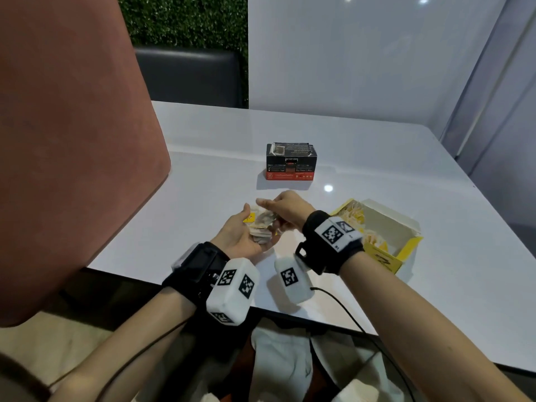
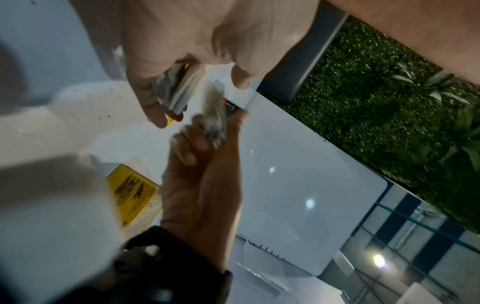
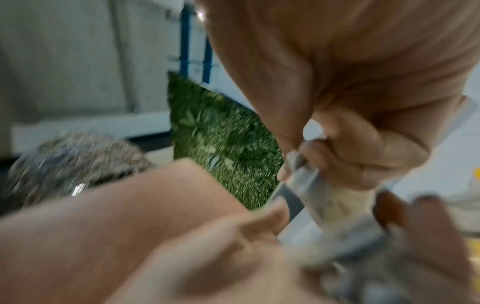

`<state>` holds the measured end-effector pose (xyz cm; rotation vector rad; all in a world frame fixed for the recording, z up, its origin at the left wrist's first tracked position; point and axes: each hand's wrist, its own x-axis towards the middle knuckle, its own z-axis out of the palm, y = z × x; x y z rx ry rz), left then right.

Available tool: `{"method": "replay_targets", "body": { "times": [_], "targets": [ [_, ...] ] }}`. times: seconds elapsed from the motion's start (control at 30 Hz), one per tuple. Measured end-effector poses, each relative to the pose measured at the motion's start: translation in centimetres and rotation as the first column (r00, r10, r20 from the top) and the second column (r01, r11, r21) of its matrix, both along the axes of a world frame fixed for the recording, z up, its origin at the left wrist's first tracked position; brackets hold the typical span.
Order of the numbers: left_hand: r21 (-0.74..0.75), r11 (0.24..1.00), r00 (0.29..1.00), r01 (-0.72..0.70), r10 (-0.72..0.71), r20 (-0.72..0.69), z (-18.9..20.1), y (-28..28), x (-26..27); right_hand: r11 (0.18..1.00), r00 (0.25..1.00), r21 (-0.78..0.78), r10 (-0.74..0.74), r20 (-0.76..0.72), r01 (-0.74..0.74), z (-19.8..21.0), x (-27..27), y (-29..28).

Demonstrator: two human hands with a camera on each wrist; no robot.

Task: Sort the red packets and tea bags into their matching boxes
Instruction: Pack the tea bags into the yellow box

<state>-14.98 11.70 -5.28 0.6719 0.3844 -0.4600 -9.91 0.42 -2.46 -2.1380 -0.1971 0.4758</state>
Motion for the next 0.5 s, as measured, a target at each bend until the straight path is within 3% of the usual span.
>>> {"method": "replay_targets", "body": {
  "times": [0.07, 0.13, 0.23, 0.37, 0.5],
  "targets": [
    [0.058, 0.998, 1.000, -0.007, 0.007, 0.010, 0.1, -0.1, 0.2, 0.997, 0.999, -0.082, 0.018, 0.042, -0.015, -0.5, -0.2, 0.5],
    [0.085, 0.996, 1.000, -0.005, 0.004, 0.012, -0.1, 0.0, 0.3, 0.996, 0.999, -0.070, 0.046, -0.001, -0.046, -0.2, -0.3, 0.4],
    [0.109, 0.994, 1.000, -0.005, 0.005, 0.008, -0.5, 0.3, 0.4, 0.991, 0.987, 0.114, 0.089, -0.130, -0.074, 0.8, -0.5, -0.5],
    [0.111, 0.994, 0.998, 0.011, -0.018, 0.055, -0.2, 0.4, 0.4, 0.956, 0.978, 0.292, 0.059, -0.199, 0.002, 1.0, -0.8, -1.1],
    [0.093, 0.996, 0.995, 0.000, -0.009, 0.102, 0.0, 0.8, 0.4, 0.985, 0.998, 0.170, -0.005, -0.060, 0.015, -0.2, -1.1, -0.7]
  ]
}}
